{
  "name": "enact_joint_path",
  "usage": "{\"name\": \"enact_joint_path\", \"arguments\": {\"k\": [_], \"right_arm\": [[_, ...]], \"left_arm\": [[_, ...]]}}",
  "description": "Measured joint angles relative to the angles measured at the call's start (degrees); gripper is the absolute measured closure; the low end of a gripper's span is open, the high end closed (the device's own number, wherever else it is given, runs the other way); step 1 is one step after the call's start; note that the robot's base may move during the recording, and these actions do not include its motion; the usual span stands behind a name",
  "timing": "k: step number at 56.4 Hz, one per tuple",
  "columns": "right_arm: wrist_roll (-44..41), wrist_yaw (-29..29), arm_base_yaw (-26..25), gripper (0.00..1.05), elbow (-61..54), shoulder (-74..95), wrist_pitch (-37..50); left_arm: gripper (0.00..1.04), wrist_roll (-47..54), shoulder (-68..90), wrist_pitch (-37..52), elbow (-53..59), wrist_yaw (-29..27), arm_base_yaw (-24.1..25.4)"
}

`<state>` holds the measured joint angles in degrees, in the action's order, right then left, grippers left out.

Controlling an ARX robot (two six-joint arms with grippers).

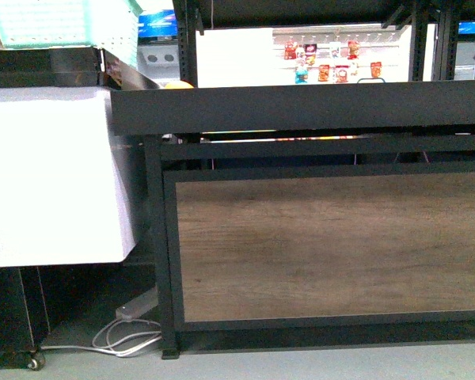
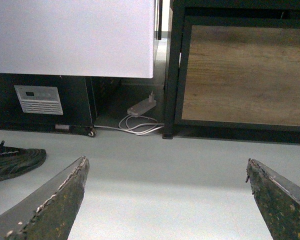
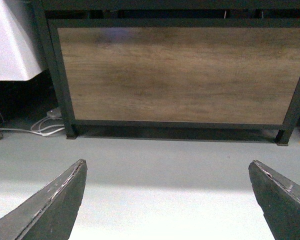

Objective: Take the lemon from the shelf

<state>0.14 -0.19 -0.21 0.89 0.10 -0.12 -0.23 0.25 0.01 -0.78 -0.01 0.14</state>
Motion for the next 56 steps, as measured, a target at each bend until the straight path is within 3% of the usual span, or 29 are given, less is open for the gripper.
{"name": "enact_joint_path", "arguments": {"k": [56], "right_arm": [[0.0, 0.0, 0.0, 0.07, 0.0, 0.0, 0.0]], "left_arm": [[0.08, 0.0, 0.0, 0.0, 0.0, 0.0, 0.0]]}}
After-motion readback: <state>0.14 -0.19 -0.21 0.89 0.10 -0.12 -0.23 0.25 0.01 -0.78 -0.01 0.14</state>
